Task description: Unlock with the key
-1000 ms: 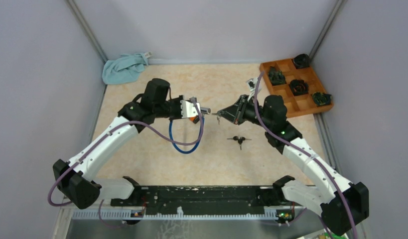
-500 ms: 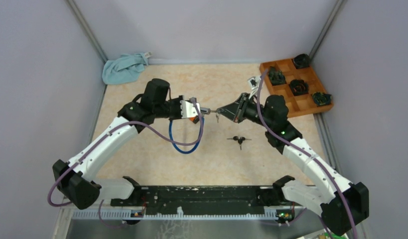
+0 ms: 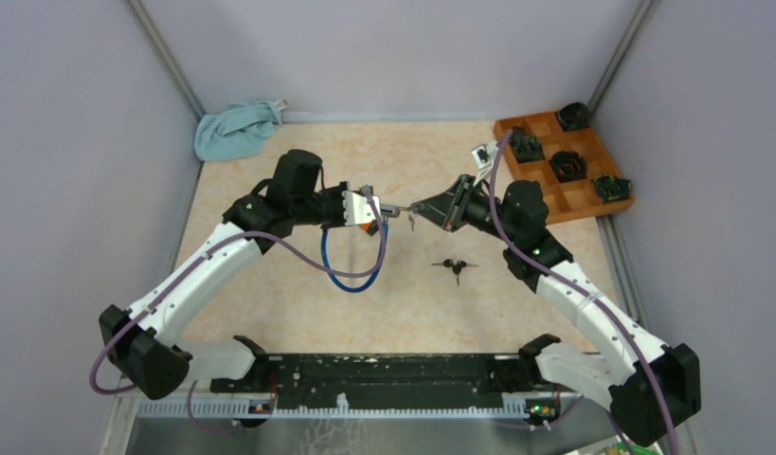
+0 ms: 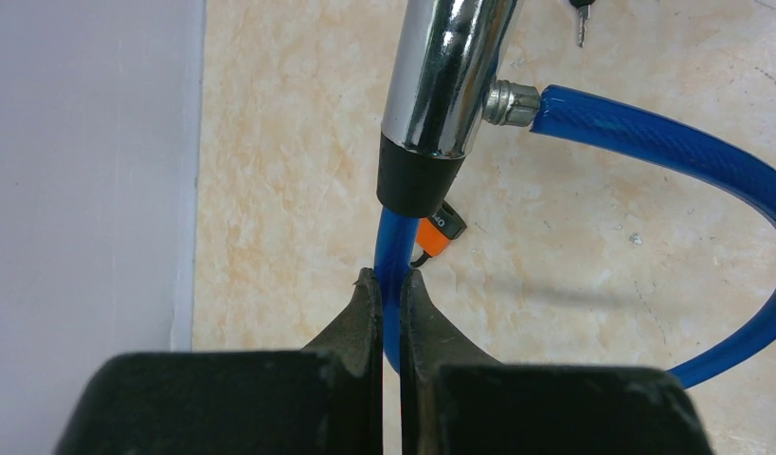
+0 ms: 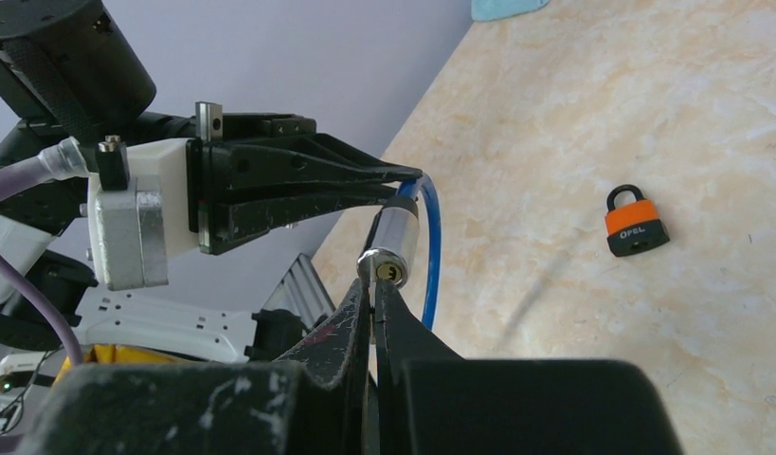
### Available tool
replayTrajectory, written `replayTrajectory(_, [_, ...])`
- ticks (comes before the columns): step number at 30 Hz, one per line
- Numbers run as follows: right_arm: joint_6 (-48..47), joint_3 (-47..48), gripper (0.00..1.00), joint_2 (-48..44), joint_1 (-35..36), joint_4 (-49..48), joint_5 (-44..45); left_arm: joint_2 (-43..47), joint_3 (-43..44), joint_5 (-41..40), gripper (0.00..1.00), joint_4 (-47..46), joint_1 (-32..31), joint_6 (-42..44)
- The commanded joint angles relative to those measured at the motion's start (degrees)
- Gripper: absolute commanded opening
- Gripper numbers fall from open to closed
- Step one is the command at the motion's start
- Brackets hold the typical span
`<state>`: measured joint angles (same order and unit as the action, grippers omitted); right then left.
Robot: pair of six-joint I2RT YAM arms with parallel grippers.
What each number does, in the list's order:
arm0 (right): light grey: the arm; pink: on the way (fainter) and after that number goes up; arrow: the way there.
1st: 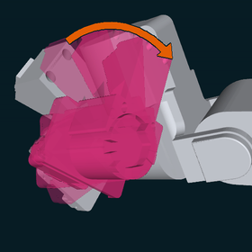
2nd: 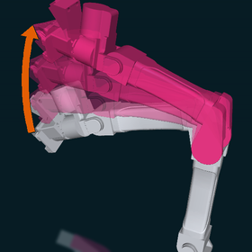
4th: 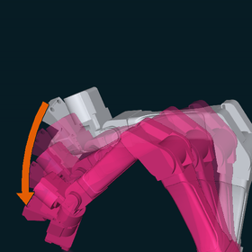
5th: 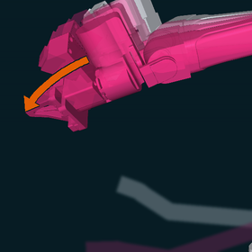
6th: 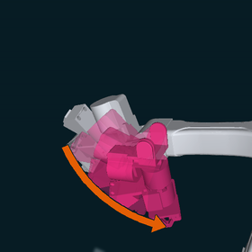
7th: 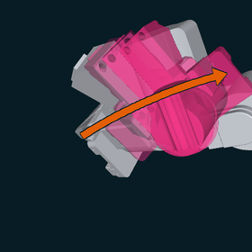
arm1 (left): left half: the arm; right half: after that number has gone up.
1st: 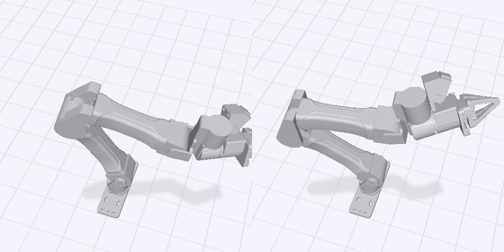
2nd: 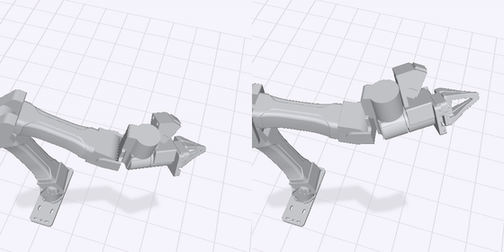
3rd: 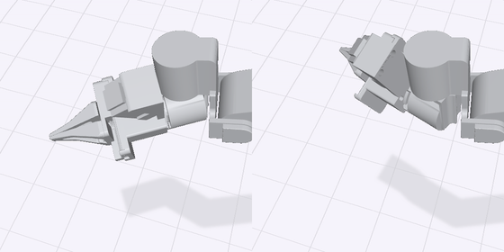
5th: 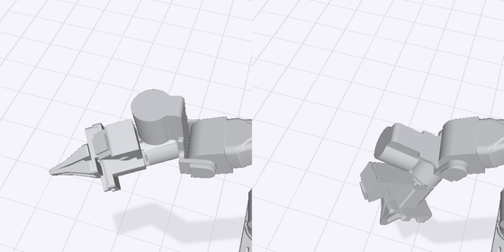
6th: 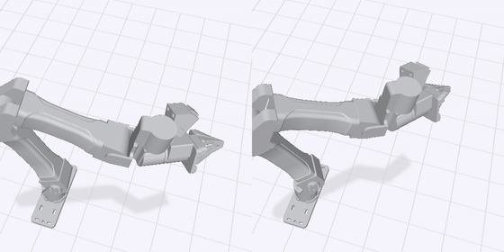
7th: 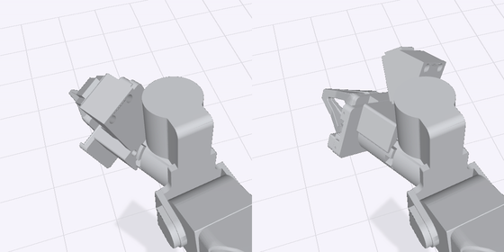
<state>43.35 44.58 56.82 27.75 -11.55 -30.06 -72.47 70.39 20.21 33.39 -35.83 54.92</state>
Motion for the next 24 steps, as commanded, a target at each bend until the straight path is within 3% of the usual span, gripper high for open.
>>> replayTrajectory(1, [-0.37, -0.21, 0.0, 0.46, 0.64, -2.27, -0.35, 1.73, 0.35, 1.62, 0.0, -2.54, 0.16, -0.07])
replayTrajectory(24, [-0.61, -1.66, 0.0, -0.42, 0.72, -0.43, -1.37, 1.61, 0.43, 1.1, 0.0, -3.38, 0.15, -0.31])
